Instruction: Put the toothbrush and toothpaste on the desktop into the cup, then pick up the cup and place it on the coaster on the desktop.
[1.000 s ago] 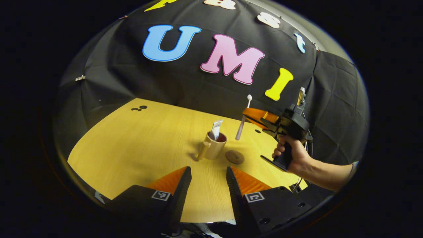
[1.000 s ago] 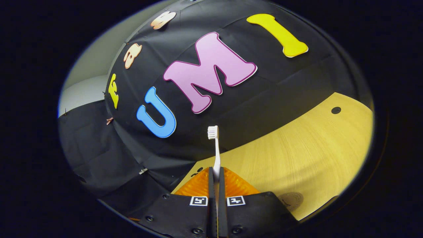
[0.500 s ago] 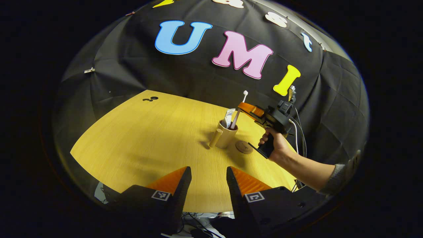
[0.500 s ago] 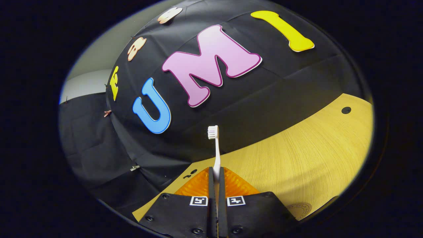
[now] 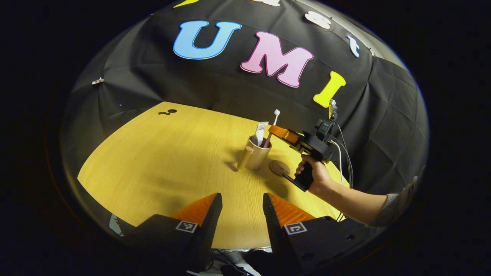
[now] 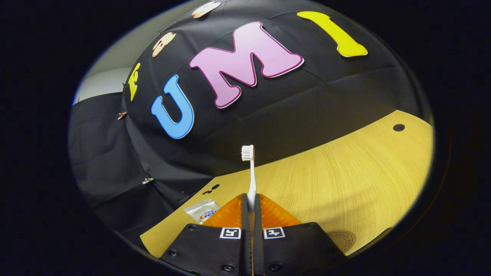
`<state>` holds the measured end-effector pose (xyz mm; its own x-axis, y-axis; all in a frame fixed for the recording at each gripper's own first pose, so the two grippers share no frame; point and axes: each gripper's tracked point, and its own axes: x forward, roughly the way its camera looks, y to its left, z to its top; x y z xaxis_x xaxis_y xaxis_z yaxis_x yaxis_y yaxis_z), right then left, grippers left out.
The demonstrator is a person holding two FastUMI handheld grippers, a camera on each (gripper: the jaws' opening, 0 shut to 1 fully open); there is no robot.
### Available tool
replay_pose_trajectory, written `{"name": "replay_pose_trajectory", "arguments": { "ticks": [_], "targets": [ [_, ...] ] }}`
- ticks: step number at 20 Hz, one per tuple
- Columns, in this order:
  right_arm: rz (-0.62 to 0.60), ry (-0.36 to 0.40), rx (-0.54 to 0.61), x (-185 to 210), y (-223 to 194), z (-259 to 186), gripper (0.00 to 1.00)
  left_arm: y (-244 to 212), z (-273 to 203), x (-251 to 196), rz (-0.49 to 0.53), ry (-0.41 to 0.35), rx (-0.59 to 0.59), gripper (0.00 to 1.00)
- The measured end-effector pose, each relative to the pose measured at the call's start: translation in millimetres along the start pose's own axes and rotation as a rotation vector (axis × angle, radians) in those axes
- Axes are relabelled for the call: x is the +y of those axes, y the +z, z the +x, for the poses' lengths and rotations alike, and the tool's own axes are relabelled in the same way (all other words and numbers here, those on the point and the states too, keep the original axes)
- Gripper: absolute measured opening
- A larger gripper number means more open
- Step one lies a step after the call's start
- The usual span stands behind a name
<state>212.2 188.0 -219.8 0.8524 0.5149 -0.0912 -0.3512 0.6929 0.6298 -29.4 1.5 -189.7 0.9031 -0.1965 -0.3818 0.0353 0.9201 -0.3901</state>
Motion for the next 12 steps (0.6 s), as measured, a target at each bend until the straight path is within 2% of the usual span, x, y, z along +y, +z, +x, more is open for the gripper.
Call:
{"name": "replay_pose_trajectory", "arguments": {
  "ticks": [8, 12],
  "targets": [
    [0.003, 0.01, 0.094, 5, -18, -22, 0.09, 9, 8, -4, 0.003, 0.01, -0.011, 0.67],
    [0.02, 0.012, 0.128, 6, -21, -33, 0.11, 11, 18, -13, 0.016, -0.017, 0.007, 0.67]
  ]
}}
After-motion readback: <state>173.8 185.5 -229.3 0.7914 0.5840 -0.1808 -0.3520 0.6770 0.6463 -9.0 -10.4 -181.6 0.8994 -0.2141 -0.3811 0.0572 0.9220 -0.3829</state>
